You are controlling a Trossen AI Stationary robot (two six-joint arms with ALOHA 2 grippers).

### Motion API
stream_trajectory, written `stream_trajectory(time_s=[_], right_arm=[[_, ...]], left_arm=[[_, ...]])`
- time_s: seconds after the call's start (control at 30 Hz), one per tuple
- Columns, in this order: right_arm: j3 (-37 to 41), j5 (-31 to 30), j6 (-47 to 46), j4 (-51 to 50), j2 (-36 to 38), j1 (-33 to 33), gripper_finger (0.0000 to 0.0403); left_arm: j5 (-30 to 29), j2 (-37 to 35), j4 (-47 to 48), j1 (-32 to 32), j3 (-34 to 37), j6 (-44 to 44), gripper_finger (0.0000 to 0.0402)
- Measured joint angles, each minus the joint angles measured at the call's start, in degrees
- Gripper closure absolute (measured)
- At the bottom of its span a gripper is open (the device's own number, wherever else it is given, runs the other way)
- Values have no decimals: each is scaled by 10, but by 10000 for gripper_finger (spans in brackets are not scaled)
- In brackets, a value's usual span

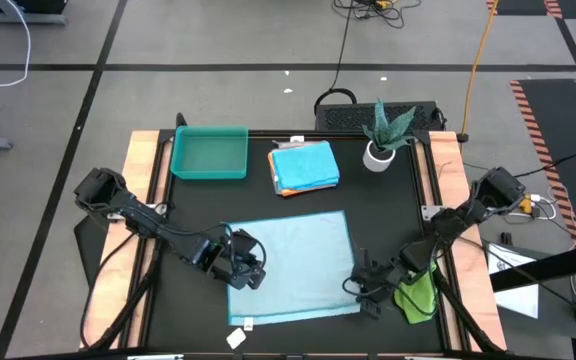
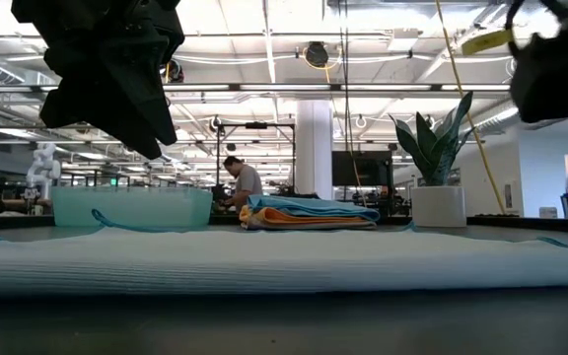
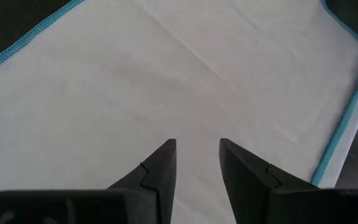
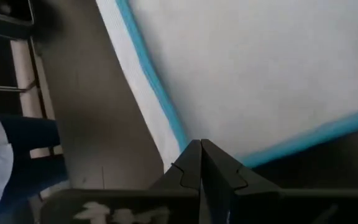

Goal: Fold microfiber towels
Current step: Fold the light blue microfiber towel

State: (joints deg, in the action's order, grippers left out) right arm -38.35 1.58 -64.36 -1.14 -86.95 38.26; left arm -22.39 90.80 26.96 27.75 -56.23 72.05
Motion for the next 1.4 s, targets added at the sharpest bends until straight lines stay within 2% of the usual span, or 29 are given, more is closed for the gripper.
stream_trajectory(time_s=[0.13, 0.4, 0.57, 1.03, 1.3, 1.4], right_arm=[[0, -3, -39, 1, 0, 25, 403], [0, -52, -98, 14, 0, 64, 403], [0, -93, -110, 41, 0, 84, 403], [0, -122, -145, 39, 0, 136, 403], [-1, -143, -176, 40, -13, 154, 403], [-17, -149, -160, 39, -3, 132, 403]], left_arm=[[0, 0, 0, 0, 0, -3, 279], [0, 0, 0, 0, 0, -3, 279], [0, 0, 0, 0, 0, -3, 279], [0, 0, 0, 0, 0, -2, 279], [3, 0, 0, 0, 0, -2, 279], [3, 0, 0, 0, 0, -2, 279]])
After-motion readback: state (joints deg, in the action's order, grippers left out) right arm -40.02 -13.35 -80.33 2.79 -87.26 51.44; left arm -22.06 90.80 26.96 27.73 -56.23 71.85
